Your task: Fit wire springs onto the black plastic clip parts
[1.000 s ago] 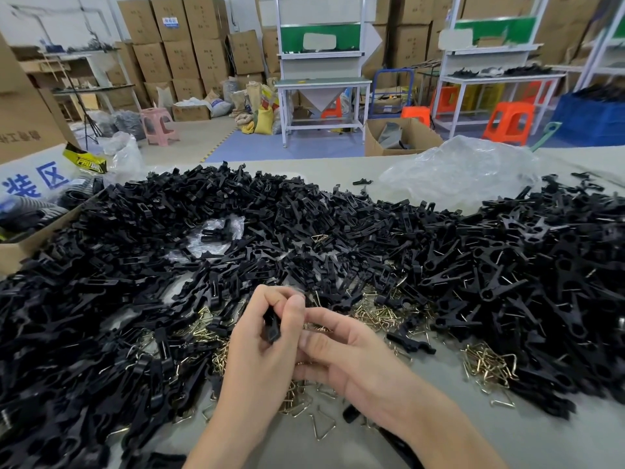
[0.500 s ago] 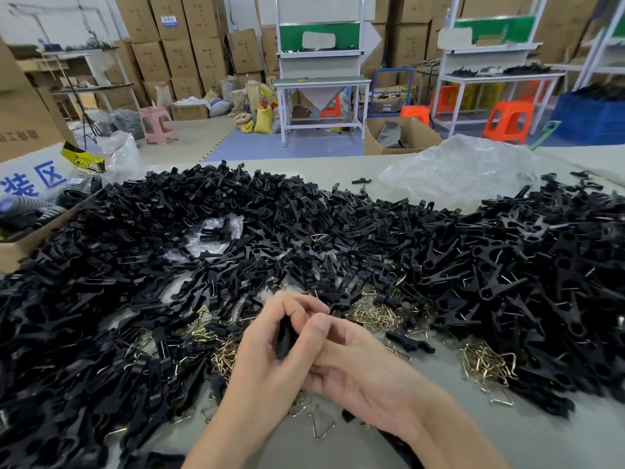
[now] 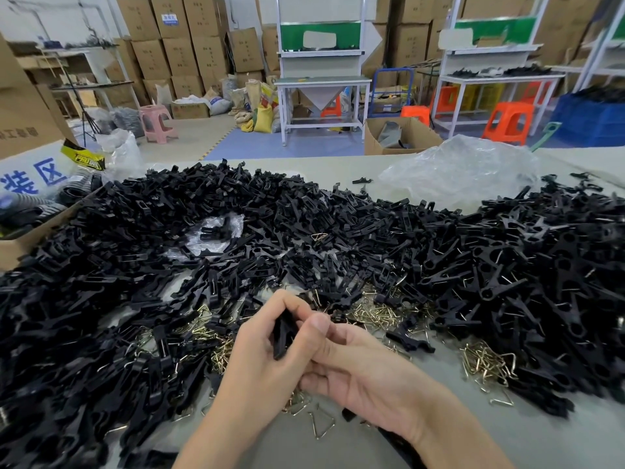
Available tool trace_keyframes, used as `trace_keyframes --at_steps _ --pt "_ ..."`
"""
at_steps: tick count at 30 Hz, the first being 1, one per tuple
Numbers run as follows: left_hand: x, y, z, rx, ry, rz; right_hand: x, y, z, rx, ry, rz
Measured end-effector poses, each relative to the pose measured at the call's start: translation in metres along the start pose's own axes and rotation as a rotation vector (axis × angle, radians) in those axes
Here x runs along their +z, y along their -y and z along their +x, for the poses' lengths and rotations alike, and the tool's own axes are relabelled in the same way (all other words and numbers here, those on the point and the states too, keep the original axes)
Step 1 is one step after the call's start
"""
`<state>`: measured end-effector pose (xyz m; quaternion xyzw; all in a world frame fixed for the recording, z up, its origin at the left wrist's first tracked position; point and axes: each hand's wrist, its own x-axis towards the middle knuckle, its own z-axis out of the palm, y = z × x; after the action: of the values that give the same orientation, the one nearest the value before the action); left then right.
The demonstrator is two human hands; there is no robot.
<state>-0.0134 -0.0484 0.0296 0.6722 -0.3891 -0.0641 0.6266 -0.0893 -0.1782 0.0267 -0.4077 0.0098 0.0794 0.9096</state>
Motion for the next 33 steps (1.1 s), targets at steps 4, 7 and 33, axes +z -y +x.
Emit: trace_keyframes --at_steps 4,7,33 --pt "0.0 0.0 0.0 0.005 0.0 0.003 0.0 0.0 0.001 0.004 -0.009 -0.006" --pt "-0.001 0.0 -0.001 0.002 0.036 0.038 -0.004 0.001 0.0 0.016 -0.008 -0.058" --pt "0.002 0.003 0.003 -0.032 -0.233 0.063 -0.002 -0.009 0.012 -0.115 -0.278 -0.454"
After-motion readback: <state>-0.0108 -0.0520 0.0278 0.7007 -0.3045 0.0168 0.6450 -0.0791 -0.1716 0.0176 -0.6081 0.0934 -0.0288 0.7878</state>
